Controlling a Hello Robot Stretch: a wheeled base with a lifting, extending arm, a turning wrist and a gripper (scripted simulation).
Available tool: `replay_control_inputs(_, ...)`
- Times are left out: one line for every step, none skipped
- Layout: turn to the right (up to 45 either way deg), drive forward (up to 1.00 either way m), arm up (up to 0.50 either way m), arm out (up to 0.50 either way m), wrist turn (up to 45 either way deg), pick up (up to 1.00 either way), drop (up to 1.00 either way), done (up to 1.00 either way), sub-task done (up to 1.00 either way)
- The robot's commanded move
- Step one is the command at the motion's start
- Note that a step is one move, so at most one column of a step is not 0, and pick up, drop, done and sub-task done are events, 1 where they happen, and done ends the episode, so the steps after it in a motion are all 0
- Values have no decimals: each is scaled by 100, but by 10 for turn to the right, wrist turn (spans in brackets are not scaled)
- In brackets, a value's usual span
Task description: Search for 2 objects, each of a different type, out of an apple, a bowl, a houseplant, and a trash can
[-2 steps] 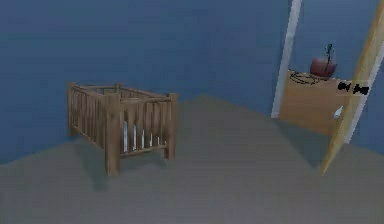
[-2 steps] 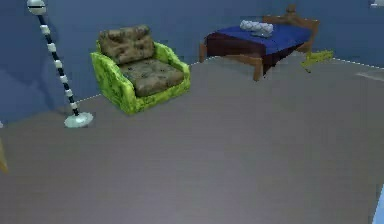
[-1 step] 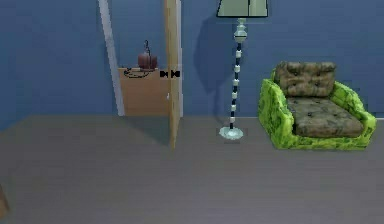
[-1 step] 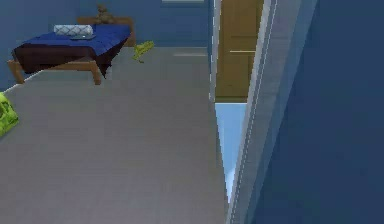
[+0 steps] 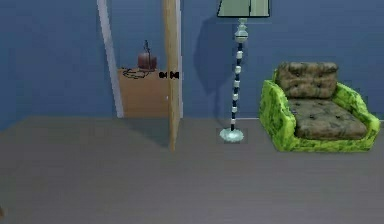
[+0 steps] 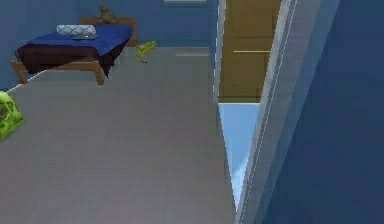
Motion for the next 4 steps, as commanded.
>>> replay_control_inputs(420, 0, 0, 0, 0, 0, 0, 0, 0)
replay_control_inputs(0, 45, 0, 0, 0, 0, 0, 0, 0)
replay_control_inputs(450, 0, 0, 0, 0, 0, 0, 0, 0)
replay_control_inputs(0, 70, 0, 0, 0, 0, 0, 0, 0)
